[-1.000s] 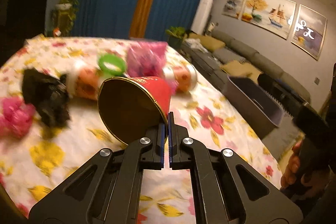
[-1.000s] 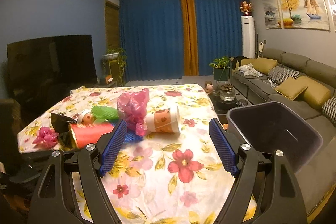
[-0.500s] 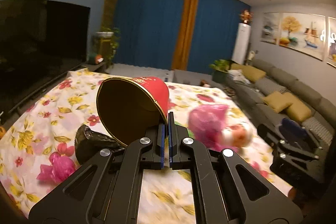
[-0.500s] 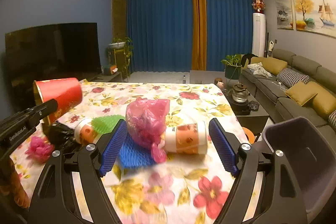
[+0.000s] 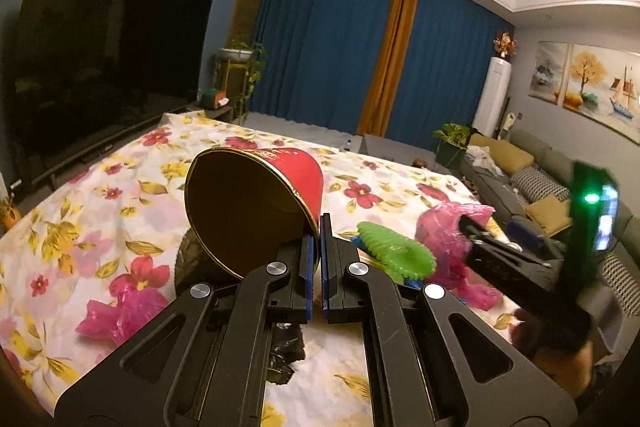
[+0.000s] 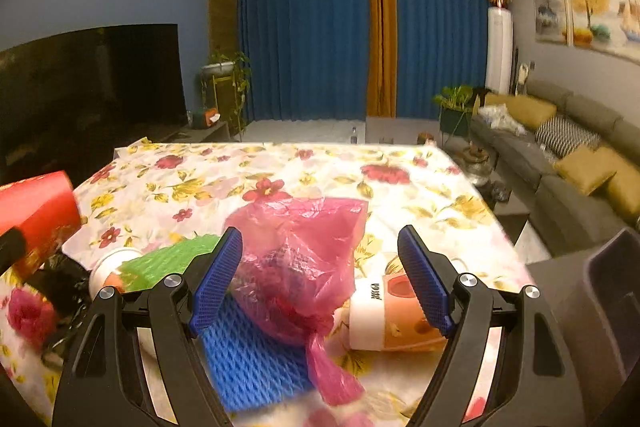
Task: Collect trash
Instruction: 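Grasp the pink plastic bag with the right gripper while the left holds the red cup, then carry the pink bag and red cup over the grey bin and open both grippers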
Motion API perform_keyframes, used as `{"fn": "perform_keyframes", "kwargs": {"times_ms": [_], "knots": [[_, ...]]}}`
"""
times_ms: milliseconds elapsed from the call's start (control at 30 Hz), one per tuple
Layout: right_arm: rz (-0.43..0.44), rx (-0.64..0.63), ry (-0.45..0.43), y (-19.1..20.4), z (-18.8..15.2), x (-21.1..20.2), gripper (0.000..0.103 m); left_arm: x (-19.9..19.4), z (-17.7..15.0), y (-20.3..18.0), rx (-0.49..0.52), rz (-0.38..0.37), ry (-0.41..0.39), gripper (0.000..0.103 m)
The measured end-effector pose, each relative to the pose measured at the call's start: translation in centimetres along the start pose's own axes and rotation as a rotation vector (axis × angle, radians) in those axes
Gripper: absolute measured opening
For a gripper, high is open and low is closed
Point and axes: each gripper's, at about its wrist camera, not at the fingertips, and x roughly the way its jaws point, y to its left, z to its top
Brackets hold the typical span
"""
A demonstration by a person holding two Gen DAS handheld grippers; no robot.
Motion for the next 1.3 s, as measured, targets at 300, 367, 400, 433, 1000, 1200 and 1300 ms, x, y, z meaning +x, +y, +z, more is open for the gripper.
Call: {"fn": "perform_keyframes", "kwargs": {"times_ms": [300, 367, 400, 433, 1000, 1200, 1300], "knots": [[0.077, -0.037, 0.088, 0.7, -1.4, 1.9, 0.027, 0.6, -0.6, 0.0, 0.007, -0.012, 0.014, 0.002], [0.085, -0.050, 0.083, 0.8, -1.6, 1.6, 0.015, 0.8, -0.7, 0.0, 0.009, -0.010, 0.015, 0.002], [0.085, -0.051, 0.081, 0.8, -1.6, 1.4, 0.011, 0.9, -0.8, 0.0, 0.010, -0.010, 0.019, 0.002], [0.083, -0.050, 0.075, 0.7, -1.6, 1.2, 0.009, 1.0, -0.8, -0.1, 0.010, -0.012, 0.024, 0.002], [0.099, 0.010, -0.160, -1.3, 0.8, -10.6, 0.008, 0.6, -1.2, -0.6, 0.021, -0.090, -0.001, 0.002], [0.093, -0.004, -0.191, -2.2, -0.5, -15.1, 0.008, 0.1, -1.5, -2.3, 0.060, -0.109, 0.008, 0.002], [0.076, -0.015, -0.191, -3.1, -1.3, -16.8, 0.008, -1.1, -1.5, -3.5, 0.085, -0.129, -0.009, 0.002]]}}
